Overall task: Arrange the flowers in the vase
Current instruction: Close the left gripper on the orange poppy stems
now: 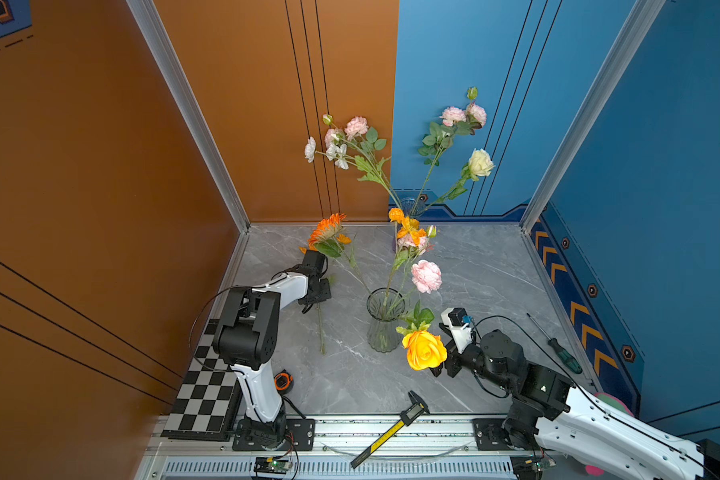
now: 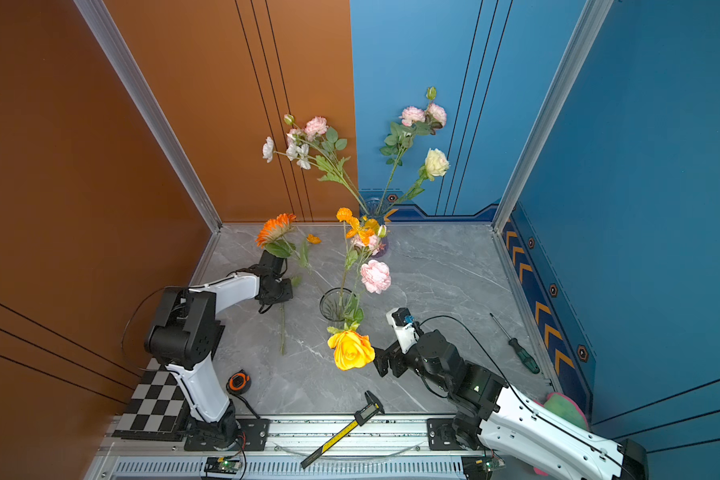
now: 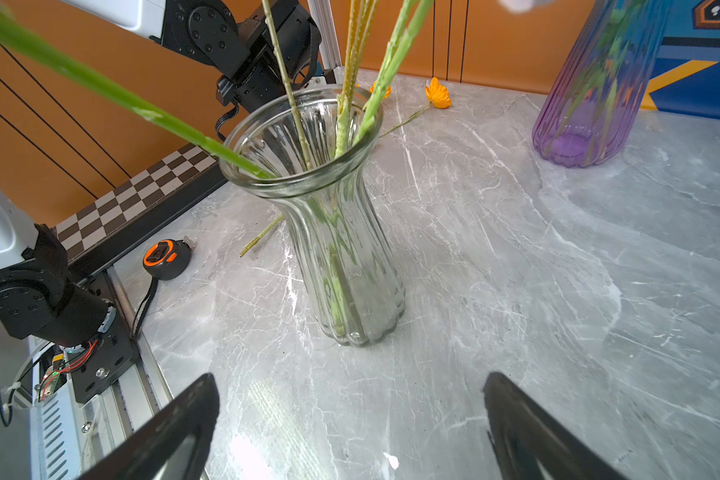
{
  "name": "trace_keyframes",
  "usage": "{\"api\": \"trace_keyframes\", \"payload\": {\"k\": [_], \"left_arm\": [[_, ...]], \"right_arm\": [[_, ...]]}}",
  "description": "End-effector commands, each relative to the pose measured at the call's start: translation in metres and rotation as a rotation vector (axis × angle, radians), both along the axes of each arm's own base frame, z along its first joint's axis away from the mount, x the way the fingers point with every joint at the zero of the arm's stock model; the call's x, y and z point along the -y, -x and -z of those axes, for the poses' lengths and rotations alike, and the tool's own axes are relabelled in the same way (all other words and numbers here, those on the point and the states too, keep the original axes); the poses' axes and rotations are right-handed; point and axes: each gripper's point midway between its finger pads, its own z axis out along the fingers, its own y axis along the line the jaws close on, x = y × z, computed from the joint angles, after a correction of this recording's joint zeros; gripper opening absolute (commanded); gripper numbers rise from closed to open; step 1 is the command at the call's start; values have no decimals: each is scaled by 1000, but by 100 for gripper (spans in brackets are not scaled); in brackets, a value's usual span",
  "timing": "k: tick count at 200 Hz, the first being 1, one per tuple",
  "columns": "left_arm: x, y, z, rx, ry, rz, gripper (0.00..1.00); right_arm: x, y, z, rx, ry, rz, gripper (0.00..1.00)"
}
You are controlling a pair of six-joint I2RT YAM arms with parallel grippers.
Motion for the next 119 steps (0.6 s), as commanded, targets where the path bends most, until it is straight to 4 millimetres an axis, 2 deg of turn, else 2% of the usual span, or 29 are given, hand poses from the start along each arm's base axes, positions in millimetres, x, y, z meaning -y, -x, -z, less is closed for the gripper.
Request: {"api": "trace_keyframes", "payload": {"k": [1, 34, 66, 73, 119], "left_arm": [[-7, 14, 18, -81, -6, -9, 13], [-11, 23, 13, -74, -4, -12, 1], [-16, 26, -15, -4, -1, -32, 0], [-19, 39, -12, -17, -4, -38, 0], [-30, 70, -43, 73, 26, -100, 0]], "right_arm": [[1, 4, -3, -7, -3, -14, 100], [2, 6, -1, -12, 1, -27, 100], [-1, 11, -1, -16, -9, -57, 100], [-2, 11, -1, -17, -13, -61, 100], [-9, 15, 2, -28, -41, -77, 100]]}}
